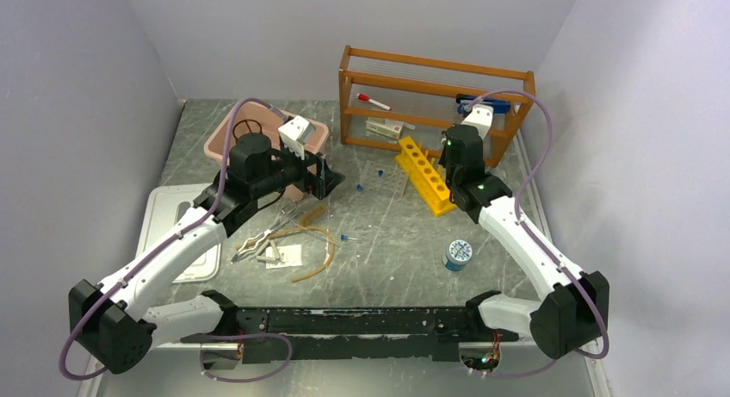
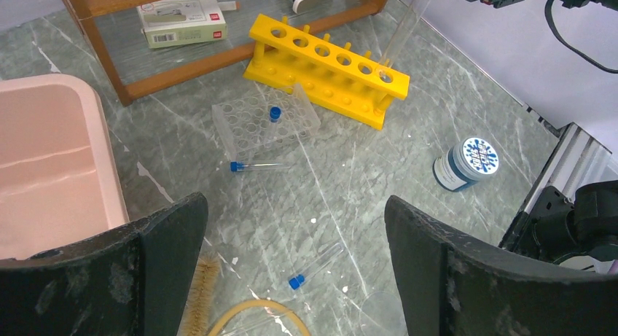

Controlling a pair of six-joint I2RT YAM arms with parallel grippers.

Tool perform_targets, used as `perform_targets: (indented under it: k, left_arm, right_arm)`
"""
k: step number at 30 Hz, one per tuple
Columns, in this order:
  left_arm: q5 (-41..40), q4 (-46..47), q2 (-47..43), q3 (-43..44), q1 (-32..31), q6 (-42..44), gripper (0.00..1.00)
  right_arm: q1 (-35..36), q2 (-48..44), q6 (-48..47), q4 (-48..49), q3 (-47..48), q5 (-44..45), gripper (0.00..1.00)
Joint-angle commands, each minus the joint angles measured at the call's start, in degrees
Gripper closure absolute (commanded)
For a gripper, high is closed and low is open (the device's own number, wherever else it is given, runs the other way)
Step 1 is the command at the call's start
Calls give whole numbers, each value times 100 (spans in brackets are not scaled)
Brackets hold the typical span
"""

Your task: Organize the chemistry lab equipment

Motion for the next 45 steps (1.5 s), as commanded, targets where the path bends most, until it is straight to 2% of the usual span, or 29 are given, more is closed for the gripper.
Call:
perform_targets:
  k: [1, 11, 23, 33, 45]
  left_arm:
    - [100, -34, 13, -44, 10, 23, 6]
    - [84, -11, 41, -61, 10, 3, 6]
    - [49, -28, 88, -44, 10, -12, 7]
    - [89, -19, 105, -44, 16, -12, 7]
    - [114, -11, 99, -62, 10, -41, 7]
  right_arm:
    - [-42, -139, 41, -34, -166, 203, 76]
    - [-41, -403, 11, -124, -180, 151, 76]
    - [-40, -59, -130, 655, -718, 17, 76]
    - [-77, -27, -747, 1206, -922, 450, 76]
    - [-157, 184, -749, 1470, -1155, 679, 76]
